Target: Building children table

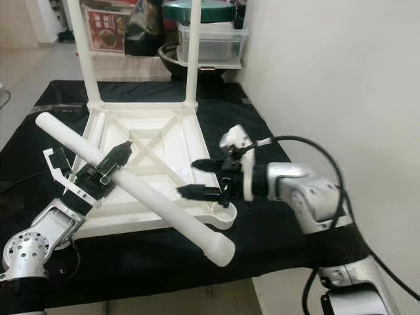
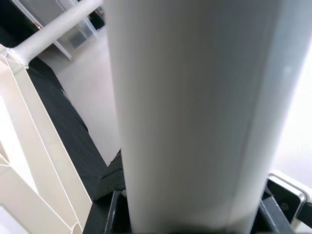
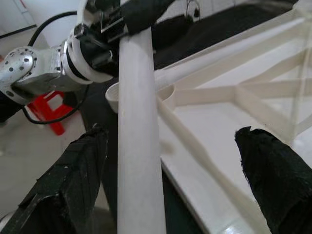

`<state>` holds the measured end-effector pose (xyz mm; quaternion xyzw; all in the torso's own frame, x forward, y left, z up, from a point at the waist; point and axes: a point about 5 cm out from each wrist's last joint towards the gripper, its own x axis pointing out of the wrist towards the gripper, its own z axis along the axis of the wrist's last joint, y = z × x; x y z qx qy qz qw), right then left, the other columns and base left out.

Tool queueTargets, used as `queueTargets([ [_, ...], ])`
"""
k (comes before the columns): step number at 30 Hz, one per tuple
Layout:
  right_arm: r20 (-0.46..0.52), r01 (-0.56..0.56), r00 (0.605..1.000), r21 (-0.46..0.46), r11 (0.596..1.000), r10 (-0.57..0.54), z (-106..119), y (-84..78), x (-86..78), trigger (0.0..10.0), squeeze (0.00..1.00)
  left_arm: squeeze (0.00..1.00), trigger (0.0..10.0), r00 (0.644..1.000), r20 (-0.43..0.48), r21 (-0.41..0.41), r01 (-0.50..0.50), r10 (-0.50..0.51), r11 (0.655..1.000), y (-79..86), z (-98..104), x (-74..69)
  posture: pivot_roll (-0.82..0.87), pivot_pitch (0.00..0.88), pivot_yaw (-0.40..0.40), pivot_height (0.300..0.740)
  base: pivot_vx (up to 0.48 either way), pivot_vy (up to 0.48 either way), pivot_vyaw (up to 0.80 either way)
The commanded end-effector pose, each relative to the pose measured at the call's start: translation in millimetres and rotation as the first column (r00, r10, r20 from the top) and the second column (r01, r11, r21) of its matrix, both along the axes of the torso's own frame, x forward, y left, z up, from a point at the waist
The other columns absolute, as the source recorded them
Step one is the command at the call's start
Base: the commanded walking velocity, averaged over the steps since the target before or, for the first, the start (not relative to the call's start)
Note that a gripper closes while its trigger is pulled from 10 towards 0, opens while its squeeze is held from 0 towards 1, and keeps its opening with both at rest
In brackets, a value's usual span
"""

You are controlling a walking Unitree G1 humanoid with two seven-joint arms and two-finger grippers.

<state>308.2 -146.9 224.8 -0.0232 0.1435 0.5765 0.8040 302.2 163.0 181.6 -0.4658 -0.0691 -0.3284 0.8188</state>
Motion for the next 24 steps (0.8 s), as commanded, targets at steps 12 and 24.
queueTargets([
  [12, -0.145, -0.167, 0.98, -0.251, 0.953, 0.134, -15, 38.9, -15.8, 10.0, 0.0, 0.0, 0.0, 0.999, 0.028, 0.009, 0.024, -0.024, 1.0, -6.9, -2, -2.3, 0.02, 0.0, -0.112, 0.74, 0.0, 0.0, 0.0],
  [24, -0.139, -0.175, 0.982, -0.414, 0.893, 0.128, -39, 53.7, -13.8, 10.0, 0.0, 0.0, 0.0, 0.999, 0.035, 0.004, 0.03, -0.03, 1.0, -10.1, -2, -2.2, 0.03, 0.0, -0.123, 0.74, 0.0, 0.0, 0.0],
])
